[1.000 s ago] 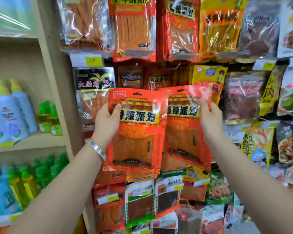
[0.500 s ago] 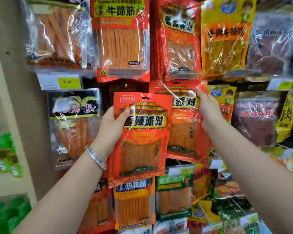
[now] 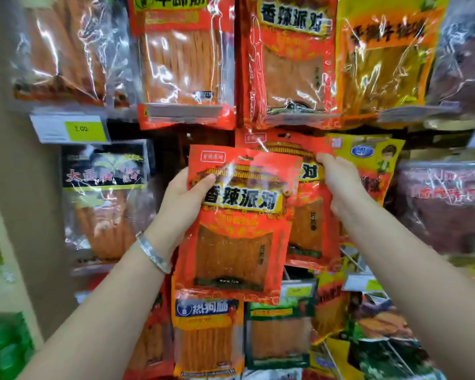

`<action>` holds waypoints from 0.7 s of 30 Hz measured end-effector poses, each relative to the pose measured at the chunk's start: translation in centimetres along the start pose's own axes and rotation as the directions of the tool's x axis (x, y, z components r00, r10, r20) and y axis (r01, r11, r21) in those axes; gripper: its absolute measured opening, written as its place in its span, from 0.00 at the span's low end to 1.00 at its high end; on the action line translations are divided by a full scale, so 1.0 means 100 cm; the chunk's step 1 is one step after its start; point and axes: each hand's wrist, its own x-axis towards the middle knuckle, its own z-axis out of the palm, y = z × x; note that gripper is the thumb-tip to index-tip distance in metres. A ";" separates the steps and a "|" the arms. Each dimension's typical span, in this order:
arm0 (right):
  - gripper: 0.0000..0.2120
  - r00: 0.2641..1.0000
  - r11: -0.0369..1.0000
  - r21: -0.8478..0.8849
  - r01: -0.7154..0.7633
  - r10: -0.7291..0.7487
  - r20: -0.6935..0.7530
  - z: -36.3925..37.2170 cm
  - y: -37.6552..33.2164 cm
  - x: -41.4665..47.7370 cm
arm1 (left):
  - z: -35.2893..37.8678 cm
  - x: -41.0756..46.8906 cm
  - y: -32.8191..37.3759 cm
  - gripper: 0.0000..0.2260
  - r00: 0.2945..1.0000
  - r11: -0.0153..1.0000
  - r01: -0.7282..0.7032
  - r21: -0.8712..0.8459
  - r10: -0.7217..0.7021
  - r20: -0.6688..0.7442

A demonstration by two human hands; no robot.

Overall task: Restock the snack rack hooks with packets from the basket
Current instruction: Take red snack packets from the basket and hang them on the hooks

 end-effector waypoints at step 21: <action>0.18 0.949 0.979 -0.039 0.201 -0.185 0.257 -0.018 0.019 -0.012 | 0.046 0.005 0.001 0.07 0.996 0.987 0.013 -0.157 0.002 0.091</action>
